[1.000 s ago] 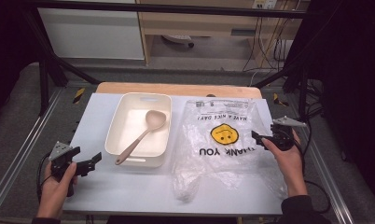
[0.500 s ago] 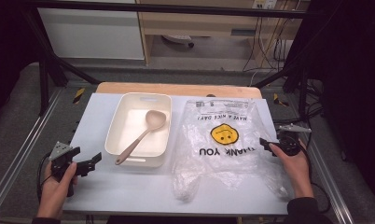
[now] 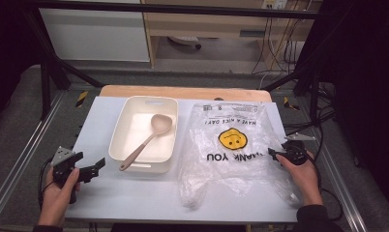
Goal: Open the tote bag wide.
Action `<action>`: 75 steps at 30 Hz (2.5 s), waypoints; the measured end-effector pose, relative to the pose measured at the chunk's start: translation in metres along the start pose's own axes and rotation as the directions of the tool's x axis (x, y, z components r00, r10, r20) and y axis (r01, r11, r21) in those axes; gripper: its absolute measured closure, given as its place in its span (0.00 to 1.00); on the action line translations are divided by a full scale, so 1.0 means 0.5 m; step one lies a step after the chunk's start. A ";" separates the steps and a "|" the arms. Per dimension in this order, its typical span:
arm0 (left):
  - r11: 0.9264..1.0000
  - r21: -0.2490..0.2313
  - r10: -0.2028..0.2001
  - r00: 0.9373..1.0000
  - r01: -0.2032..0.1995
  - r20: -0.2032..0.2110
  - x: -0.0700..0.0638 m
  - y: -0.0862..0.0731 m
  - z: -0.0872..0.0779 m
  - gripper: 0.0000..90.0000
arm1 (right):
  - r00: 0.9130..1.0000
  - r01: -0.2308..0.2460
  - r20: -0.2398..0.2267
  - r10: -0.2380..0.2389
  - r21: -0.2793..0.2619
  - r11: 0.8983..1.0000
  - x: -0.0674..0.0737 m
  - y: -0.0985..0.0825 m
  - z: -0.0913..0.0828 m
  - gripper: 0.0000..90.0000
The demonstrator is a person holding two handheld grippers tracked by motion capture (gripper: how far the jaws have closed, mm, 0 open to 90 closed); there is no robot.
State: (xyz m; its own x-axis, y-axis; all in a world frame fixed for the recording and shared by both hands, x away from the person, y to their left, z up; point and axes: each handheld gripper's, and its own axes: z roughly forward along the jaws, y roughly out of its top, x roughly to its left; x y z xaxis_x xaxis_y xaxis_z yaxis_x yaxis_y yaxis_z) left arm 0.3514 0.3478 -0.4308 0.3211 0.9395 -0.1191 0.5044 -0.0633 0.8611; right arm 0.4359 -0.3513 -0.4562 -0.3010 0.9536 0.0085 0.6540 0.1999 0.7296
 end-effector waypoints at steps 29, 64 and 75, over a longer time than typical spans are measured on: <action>1.000 0.006 0.007 1.000 -0.007 -0.002 -0.001 -0.001 0.002 0.08 | 0.994 -0.106 -0.024 0.105 -0.023 0.994 0.004 0.020 0.015 1.00; 1.000 0.011 0.003 1.000 -0.002 -0.015 0.003 -0.002 0.004 0.08 | 0.976 -0.208 0.056 0.211 -0.057 0.976 0.008 0.035 0.015 1.00; 1.000 0.001 0.006 1.000 -0.006 -0.017 0.002 0.000 0.000 0.08 | 0.993 -0.105 0.037 0.108 -0.071 0.992 0.029 0.035 -0.008 0.60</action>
State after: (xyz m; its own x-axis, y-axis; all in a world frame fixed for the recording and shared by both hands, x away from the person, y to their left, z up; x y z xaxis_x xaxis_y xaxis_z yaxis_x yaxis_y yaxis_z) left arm 0.3518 0.3485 -0.4309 0.3102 0.9448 -0.1052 0.5032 -0.0693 0.8614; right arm 0.4400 -0.3352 -0.4406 -0.2025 0.9773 0.0621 0.6313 0.0818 0.7712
